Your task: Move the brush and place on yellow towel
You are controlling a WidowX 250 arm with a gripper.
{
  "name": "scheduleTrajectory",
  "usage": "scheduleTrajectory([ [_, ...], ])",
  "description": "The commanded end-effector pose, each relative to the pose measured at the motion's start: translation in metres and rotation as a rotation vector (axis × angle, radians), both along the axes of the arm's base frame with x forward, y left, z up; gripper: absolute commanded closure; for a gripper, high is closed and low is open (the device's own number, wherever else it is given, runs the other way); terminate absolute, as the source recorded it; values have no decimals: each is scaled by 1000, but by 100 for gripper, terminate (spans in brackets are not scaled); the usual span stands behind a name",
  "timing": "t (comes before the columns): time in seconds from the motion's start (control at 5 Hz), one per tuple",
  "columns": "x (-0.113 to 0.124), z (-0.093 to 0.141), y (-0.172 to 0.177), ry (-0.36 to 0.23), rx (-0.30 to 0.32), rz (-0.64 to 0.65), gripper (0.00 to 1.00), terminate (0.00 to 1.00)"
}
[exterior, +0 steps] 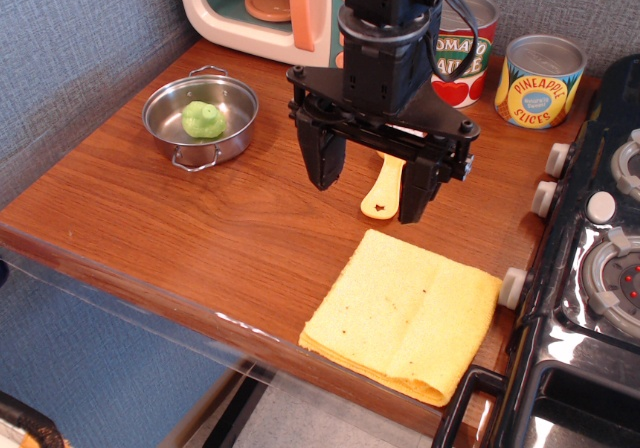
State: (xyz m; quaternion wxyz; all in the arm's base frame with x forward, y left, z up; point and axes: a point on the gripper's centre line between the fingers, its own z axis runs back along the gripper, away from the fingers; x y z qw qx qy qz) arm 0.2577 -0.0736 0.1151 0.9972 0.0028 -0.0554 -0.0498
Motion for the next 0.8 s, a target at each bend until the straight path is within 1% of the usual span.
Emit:
scheduleTrajectory([
  [0.0, 0, 0, 0, 0, 0, 0, 0, 0],
  [0.2, 17, -9, 7, -2, 1, 31, 0, 0],
  [0.4, 44, -18, 21, -11, 21, 88, 0, 0],
  [0.6, 68, -28, 35, -25, 24, 157, 0, 0],
])
